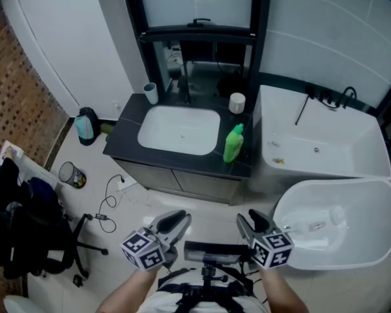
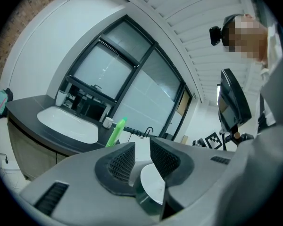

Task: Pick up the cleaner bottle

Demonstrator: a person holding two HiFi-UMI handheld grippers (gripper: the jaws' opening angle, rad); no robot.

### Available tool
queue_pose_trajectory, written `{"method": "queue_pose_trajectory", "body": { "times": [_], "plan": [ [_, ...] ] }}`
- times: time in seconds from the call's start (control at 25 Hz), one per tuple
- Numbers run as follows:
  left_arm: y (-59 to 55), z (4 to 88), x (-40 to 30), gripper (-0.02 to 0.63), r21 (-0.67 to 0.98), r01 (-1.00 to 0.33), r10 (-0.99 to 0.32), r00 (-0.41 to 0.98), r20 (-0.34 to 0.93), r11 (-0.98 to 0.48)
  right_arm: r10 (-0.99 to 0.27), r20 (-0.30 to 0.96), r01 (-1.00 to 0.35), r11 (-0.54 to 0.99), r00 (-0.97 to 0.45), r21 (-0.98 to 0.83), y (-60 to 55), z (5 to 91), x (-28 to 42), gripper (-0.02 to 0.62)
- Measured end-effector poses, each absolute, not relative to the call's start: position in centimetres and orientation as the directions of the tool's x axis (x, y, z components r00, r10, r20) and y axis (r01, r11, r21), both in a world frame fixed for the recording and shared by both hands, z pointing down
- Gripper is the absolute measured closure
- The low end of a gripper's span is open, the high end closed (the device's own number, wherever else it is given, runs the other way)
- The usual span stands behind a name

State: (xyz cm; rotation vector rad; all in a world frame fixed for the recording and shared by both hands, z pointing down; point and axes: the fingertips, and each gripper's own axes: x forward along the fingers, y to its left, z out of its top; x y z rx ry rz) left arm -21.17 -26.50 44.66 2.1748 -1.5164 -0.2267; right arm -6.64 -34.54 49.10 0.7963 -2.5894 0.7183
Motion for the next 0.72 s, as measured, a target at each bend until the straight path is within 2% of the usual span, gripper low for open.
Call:
{"method": "queue_pose_trajectory", "body": {
  "times": [0.36, 0.72],
  "plan": [
    [-31.1, 44.7, -20.2, 0.512, 0.455, -0.851, -0.916, 0.369, 0.16, -0.263, -0.426, 0.439, -0.594, 0.706, -0.791, -0.386, -38.7, 49.2, -5.3, 0.411],
    [-34.0, 45.2, -21.4, 0.512, 0.475, -0.823, -0.892, 0.425, 0.152, -0.311, -0.458, 0.458, -0.634, 0.674, -0.762, -0.379, -40.3, 49.6, -6.0, 0.411]
  ]
}}
